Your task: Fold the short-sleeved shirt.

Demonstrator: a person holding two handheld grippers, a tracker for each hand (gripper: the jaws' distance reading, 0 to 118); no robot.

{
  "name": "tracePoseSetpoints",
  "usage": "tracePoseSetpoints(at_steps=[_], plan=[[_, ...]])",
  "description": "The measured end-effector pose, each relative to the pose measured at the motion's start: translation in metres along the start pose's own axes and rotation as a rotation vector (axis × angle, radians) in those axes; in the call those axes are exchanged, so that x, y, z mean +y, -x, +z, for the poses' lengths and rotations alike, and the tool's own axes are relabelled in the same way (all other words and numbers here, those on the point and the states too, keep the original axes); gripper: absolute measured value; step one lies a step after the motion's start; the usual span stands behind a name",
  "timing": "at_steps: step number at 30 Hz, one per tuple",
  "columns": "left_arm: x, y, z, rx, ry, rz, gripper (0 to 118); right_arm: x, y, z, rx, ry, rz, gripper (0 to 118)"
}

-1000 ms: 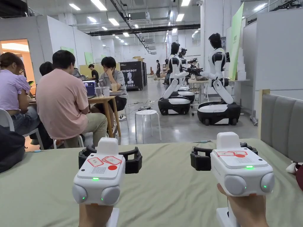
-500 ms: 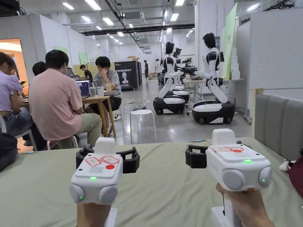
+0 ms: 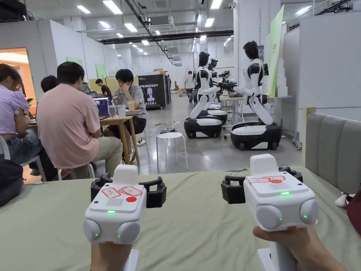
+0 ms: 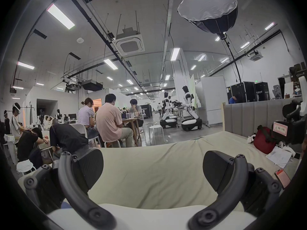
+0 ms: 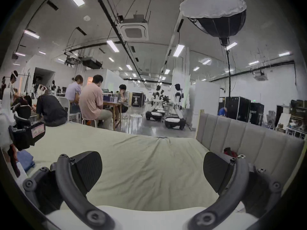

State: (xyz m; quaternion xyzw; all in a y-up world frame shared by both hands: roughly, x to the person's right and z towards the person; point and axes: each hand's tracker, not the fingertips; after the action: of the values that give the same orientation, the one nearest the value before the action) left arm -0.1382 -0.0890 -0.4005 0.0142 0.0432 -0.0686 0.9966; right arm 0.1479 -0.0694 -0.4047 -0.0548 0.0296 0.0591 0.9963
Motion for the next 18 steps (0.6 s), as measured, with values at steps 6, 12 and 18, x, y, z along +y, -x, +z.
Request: tracePoseSetpoints(at_steps=[6, 12, 18], plan=[[0.000, -0.001, 0.001, -0.004, -0.009, 0.000, 118, -0.002, 0.009, 0.004, 0.003, 0.060, -0.051, 118], [0.002, -0.001, 0.004, -0.015, -0.003, -0.001, 118, -0.002, 0.011, 0.008, -0.002, 0.037, -0.047, 118], [0.003, 0.000, 0.004, -0.006, -0.008, 0.011, 118, 0.000, 0.007, 0.014, 0.000, 0.011, -0.068, 118]])
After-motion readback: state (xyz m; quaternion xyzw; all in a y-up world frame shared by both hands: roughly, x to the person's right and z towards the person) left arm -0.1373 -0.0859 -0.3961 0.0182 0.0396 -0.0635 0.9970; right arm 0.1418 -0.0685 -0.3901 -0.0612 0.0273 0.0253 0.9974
